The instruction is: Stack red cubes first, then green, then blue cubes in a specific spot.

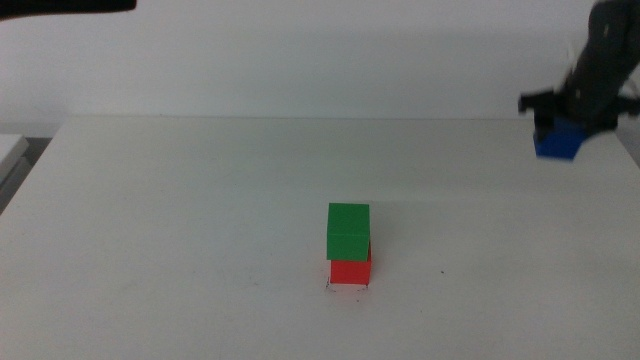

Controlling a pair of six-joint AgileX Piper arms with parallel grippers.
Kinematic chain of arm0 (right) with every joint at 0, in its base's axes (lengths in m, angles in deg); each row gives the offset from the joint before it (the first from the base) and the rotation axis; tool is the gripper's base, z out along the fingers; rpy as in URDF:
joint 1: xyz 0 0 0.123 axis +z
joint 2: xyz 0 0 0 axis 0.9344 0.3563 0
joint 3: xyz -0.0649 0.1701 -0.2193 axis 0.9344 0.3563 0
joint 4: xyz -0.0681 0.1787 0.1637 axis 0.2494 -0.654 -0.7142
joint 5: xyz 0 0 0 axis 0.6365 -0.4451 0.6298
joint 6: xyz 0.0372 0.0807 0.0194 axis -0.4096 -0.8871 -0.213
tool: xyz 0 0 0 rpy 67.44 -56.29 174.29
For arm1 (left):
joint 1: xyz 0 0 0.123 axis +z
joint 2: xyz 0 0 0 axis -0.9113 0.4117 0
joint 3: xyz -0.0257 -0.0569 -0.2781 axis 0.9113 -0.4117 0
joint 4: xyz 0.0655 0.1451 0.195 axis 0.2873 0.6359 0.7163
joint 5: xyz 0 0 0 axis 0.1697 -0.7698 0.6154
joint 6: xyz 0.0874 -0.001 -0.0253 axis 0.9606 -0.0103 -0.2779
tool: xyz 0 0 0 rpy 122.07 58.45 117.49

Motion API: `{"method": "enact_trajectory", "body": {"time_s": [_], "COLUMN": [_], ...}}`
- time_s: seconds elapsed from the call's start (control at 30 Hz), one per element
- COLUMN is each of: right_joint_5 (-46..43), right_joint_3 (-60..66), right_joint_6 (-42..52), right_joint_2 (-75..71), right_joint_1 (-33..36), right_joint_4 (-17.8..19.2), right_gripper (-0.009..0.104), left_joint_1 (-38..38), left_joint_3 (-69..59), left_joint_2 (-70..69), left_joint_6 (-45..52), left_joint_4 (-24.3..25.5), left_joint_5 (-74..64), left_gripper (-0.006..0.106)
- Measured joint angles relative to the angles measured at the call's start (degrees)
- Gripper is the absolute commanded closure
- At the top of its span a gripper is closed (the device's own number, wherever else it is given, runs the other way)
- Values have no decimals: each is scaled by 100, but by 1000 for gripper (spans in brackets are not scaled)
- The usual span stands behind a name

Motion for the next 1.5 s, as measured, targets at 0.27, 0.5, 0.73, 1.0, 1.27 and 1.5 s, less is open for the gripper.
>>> {"method": "enact_trajectory", "body": {"time_s": [0.27,0.5,0.73,1.0,1.27,1.5], "right_joint_5": [805,861,894,908,897,897], "right_joint_3": [24,118,601,684,684,684], "right_joint_6": [-1298,-2528,-3437,-3757,-3795,-3808], "right_joint_2": [-1580,-1621,-1564,-1171,-922,-910], "right_joint_1": [2210,4108,4693,4482,4318,4318], "right_joint_4": [562,603,903,959,918,710], "right_gripper": [86,85,85,85,85,85], "left_joint_1": [0,0,0,0,0,0], "left_joint_3": [0,0,0,0,0,0], "left_joint_2": [0,0,0,0,0,0], "left_joint_6": [0,0,0,0,0,0], "left_joint_4": [23,43,43,59,63,284], "left_joint_5": [10,21,21,57,61,71], "left_gripper": [7,7,7,7,7,7]}}
